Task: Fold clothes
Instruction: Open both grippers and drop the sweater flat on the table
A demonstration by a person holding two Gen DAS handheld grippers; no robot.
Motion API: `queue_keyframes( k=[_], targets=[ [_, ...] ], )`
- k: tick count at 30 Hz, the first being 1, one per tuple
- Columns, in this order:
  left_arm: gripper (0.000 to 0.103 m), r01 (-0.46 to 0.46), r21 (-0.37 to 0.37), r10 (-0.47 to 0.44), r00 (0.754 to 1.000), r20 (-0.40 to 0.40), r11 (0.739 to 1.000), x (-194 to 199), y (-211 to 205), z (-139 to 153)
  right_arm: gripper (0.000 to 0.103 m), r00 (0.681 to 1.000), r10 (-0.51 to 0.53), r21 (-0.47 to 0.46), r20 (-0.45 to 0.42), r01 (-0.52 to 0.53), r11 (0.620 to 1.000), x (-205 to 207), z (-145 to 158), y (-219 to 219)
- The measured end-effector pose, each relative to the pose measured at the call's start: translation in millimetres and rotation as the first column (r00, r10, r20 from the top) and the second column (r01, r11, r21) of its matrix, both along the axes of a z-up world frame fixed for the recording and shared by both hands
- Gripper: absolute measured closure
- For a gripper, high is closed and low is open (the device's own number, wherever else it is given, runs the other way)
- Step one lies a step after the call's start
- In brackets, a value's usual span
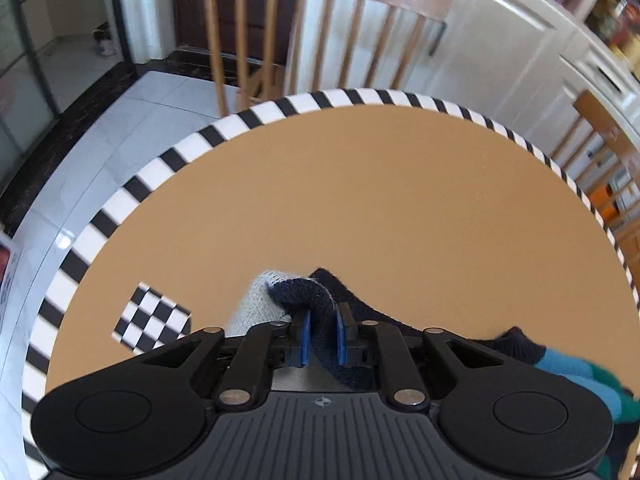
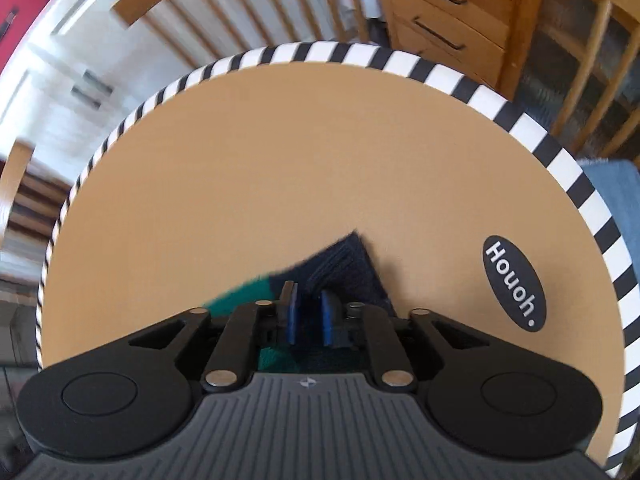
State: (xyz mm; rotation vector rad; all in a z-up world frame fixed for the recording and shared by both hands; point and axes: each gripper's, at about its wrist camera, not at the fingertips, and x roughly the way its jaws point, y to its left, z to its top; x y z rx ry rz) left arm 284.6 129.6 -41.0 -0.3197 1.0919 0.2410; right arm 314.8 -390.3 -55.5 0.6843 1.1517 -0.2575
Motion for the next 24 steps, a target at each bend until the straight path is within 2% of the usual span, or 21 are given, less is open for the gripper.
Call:
queue_keyframes(
  k=[2,4,6,7,9,11,13,14,16,18,20,21,23,24],
  targets=[
    [0.074,0.077,0.049,-0.078,0.997,0.013,0.996,3.2,-0.6,10.6,0.056,0.997,0.035,-0.028,0.072,-0.033,0.999,1.2,16.0,-3.1],
    [0.042,0.117,0.152,-0.131,0.988,0.085,0.981,-6.2,-4.4,29.0,0.055,0.976,0.170,-0.116,0.138,-0.155,0.981,-8.5,25.9,8.5],
    [0.029,0.161,0.285,-0.214,0.963,0.165,0.945,-20.1,-14.1,45.3,0.051,0.924,0.338,-0.227,0.179,-0.295,0.928,-22.5,32.4,25.2],
    [0.028,0.208,0.336,-0.282,0.941,0.188,0.918,-29.2,-22.6,48.8,0.050,0.887,0.419,-0.283,0.192,-0.358,0.890,-29.5,35.6,33.6],
    [0.028,0.316,0.396,-0.417,0.887,0.200,0.862,-49.2,-41.3,47.1,0.051,0.795,0.573,-0.396,0.202,-0.468,0.790,-43.5,42.0,50.4],
    [0.028,0.411,0.427,-0.522,0.833,0.181,0.805,-70.4,-63.1,31.7,0.059,0.690,0.700,-0.494,0.181,-0.552,0.672,-57.7,42.4,67.8],
    [0.036,0.506,0.429,-0.607,0.783,0.136,0.748,-86.0,-83.2,9.7,0.067,0.642,0.757,-0.514,0.120,-0.613,0.601,-67.6,18.7,86.3],
    [0.041,0.541,0.414,-0.630,0.768,0.112,0.732,-90.6,-91.6,-1.7,0.080,0.635,0.766,-0.503,0.099,-0.633,0.589,-69.9,7.9,93.2],
    [0.068,0.578,0.354,-0.637,0.768,0.069,0.735,-94.0,-105.0,-25.0,0.083,0.655,0.751,-0.447,0.083,-0.649,0.615,-70.1,-10.1,101.6],
    [0.085,0.564,0.299,-0.607,0.792,0.069,0.770,-99.7,-105.5,-47.7,0.083,0.674,0.736,-0.389,0.065,-0.662,0.640,-70.4,-28.1,110.1],
    [0.084,0.536,0.267,-0.572,0.817,0.077,0.801,-104.6,-104.4,-63.9,0.079,0.696,0.714,-0.378,0.069,-0.644,0.665,-72.5,-36.6,116.0],
    [0.082,0.525,0.266,-0.562,0.823,0.083,0.808,-104.7,-102.4,-64.7,0.079,0.704,0.706,-0.385,0.077,-0.632,0.672,-75.9,-35.7,117.4],
    [0.077,0.497,0.267,-0.539,0.835,0.111,0.826,-113.3,-93.0,-52.9,0.078,0.706,0.702,-0.404,0.095,-0.617,0.675,-88.2,-25.6,117.8],
    [0.070,0.472,0.273,-0.521,0.841,0.146,0.838,-124.5,-84.4,-42.7,0.078,0.708,0.698,-0.414,0.109,-0.606,0.679,-97.7,-20.4,115.1]
  ],
)
